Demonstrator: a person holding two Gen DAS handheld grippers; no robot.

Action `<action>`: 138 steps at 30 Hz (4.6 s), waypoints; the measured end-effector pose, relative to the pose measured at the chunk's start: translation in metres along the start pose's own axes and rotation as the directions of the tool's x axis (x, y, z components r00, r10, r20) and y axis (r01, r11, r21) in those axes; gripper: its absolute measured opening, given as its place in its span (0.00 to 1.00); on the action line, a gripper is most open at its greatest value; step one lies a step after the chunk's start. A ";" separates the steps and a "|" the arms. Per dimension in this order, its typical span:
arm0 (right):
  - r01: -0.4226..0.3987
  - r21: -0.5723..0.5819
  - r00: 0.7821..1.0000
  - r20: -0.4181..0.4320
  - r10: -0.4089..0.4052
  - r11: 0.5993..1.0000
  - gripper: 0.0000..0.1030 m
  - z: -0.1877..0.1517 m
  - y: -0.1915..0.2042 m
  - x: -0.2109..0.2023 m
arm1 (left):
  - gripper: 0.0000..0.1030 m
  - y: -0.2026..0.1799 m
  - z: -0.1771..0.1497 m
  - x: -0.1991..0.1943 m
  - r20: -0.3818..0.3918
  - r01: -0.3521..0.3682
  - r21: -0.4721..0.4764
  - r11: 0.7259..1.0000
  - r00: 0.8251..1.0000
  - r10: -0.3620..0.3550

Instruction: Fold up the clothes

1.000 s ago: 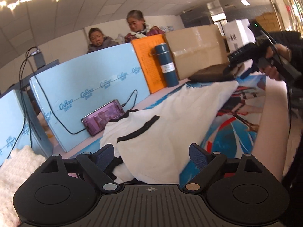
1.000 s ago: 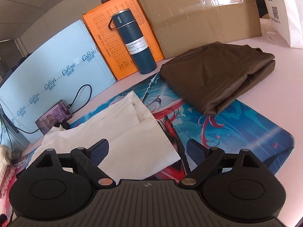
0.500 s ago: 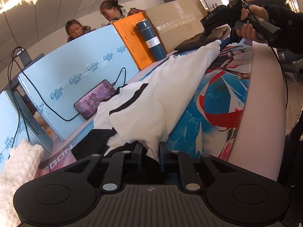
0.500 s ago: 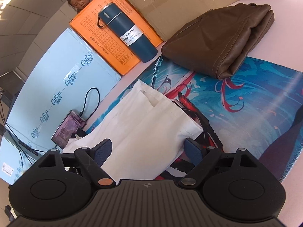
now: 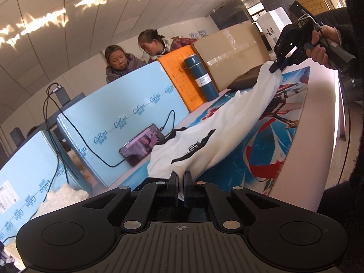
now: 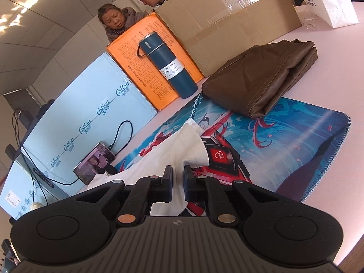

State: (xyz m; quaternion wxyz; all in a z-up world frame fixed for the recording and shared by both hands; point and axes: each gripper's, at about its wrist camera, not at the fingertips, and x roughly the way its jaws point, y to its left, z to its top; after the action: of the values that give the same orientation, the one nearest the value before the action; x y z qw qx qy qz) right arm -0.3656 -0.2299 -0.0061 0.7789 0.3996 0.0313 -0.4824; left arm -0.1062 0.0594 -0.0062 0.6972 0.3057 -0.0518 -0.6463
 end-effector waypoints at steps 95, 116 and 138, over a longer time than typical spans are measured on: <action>0.003 0.288 1.000 -0.004 -0.002 0.958 0.48 0.030 -0.009 0.128 | 0.84 0.040 0.044 0.159 0.079 0.458 -0.267 0.848 0.887 -0.455; -0.278 -0.119 0.960 -0.027 0.277 0.953 0.83 -0.011 0.075 0.077 | 0.99 -0.011 0.092 0.191 -0.054 0.585 -0.026 0.811 0.809 -0.585; -0.295 -0.118 0.955 -0.078 0.287 0.948 0.91 -0.008 0.030 0.056 | 1.00 -0.013 0.099 0.220 -0.186 0.309 -0.453 0.836 0.884 -0.428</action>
State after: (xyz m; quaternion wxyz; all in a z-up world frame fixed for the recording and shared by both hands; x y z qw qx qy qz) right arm -0.3095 -0.2592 -0.0178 0.8643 0.3632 0.0265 -0.3471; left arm -0.1285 -0.1812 -0.0042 0.6065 0.2446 0.2447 -0.7158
